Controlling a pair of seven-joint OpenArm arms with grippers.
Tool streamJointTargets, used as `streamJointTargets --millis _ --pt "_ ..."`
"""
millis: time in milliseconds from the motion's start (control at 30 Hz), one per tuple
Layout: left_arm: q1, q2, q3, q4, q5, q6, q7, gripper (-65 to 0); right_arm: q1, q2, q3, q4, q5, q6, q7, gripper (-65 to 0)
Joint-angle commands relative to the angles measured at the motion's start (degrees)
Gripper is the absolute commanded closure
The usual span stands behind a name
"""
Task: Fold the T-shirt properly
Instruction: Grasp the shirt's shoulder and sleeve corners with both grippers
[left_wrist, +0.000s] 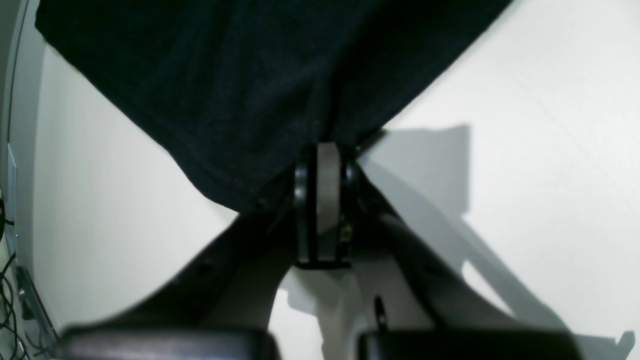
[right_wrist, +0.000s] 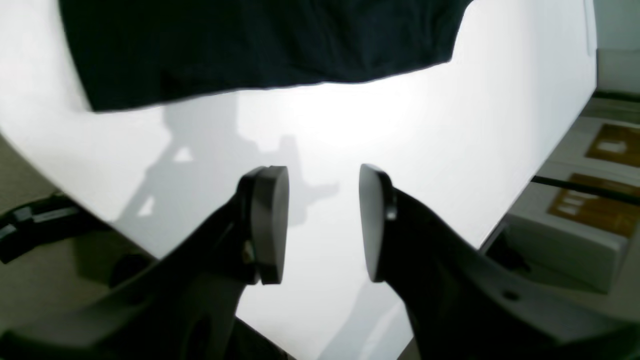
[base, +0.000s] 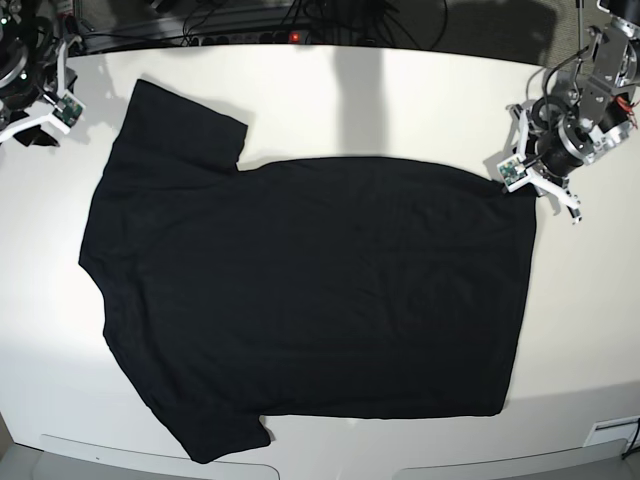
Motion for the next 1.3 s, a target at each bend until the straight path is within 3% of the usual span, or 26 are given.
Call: streamJointTargets --millis 0,167,233,400,500,767,1067,1267 --pt "0.81 -0.35 0.44 -0.46 0.96 -2.86 3.30 0.0 1.16 1.25 -0.42 -0.52 -0.28 -0.76 0.74 -23.8" --pt "0.79 -0.04 0.44 -0.46 0.74 -2.84 5.73 0.0 7.72 2.73 -8.96 -5.60 -0.33 -0.76 0.55 -37.0" --pt "0.79 0.31 0.44 -0.44 0.31 -2.84 6.91 0.0 10.58 2.73 -13.25 -7.39 -1.03 -0.79 0.61 -37.1" --pt "0.74 0.90 0.44 -0.44 -0.66 -2.84 7.54 0.0 17.86 3.23 -24.28 -11.58 -11.89 -1.01 0.61 -37.1" --pt "0.76 0.90 0.44 -0.46 -0.68 -2.84 7.50 0.0 21.33 4.61 -28.63 -13.22 -14.95 -1.33 0.48 -37.1" --pt "0.74 0.92 0.44 -0.46 -0.68 -2.82 7.50 0.0 25.77 5.29 -30.56 -16.46 -14.91 -1.38 0.28 -37.1" --pt "0.74 0.92 0.44 -0.44 -0.68 -2.82 7.45 0.0 25.73 5.22 -30.75 -19.56 -14.91 -1.31 3.89 -37.1" --pt "0.74 0.92 0.44 -0.46 -0.70 -1.79 7.48 0.0 26.84 4.87 -37.16 -19.63 -17.75 -1.42 4.48 -37.1"
